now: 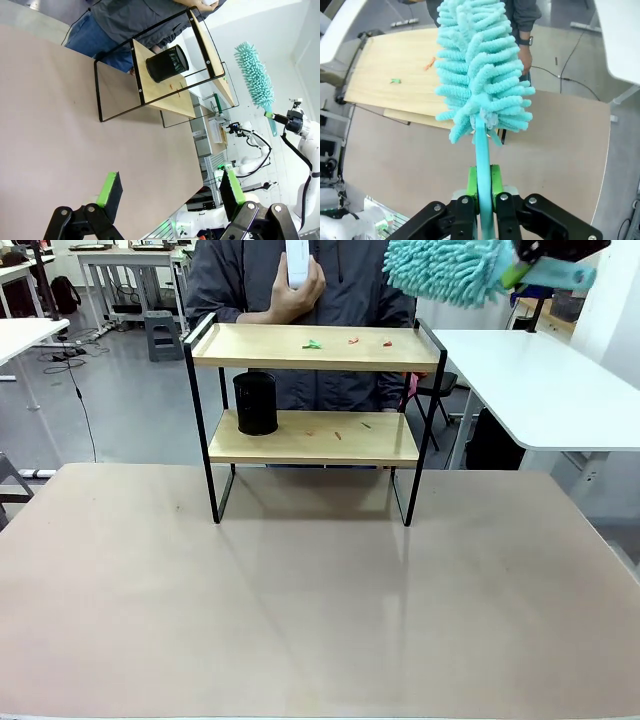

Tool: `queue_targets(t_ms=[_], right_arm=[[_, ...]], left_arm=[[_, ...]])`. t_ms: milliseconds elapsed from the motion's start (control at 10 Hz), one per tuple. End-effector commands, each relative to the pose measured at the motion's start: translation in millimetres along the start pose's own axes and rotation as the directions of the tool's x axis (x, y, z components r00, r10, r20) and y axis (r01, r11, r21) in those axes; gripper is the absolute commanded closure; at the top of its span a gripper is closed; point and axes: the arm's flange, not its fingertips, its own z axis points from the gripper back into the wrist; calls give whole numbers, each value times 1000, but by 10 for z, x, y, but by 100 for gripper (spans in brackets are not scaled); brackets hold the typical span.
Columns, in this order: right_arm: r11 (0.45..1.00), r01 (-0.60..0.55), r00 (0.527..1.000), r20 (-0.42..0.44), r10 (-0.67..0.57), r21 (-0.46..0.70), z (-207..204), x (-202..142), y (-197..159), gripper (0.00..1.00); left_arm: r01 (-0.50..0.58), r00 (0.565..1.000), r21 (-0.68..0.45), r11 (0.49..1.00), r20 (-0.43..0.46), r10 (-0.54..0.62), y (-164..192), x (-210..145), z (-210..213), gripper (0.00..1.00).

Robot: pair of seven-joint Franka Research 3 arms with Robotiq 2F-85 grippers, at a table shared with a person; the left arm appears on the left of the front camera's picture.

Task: Clean the shelf.
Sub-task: Clean the specific tier of the Shelf with the Duster once objects are removed.

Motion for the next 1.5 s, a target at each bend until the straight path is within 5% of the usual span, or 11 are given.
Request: queue_targets(t_ms=[0,400,900,1100,1400], right_arm=[[995,58,998,5,-57,-77,-100,-45,108,88],[998,38,990,-131,-46,-58,-373,-176,220,88],[995,-48,983,-172,62,85,-513,-180,421,88],[964,-115,959,-226,171,241,-547,-173,553,88],[837,-164,900,-269,344,522,-491,-179,515,88]], left_arm=[[19,1000,-20,1000,16,-19,-4,4,-16,0],[19,1000,-20,1000,16,-19,-4,4,-16,0],[19,1000,-20,1000,16,-19,-4,4,-16,0],[19,1000,-20,1000,16,-19,-4,4,-16,0],[19,1000,-20,1000,16,-19,-4,4,-16,0]])
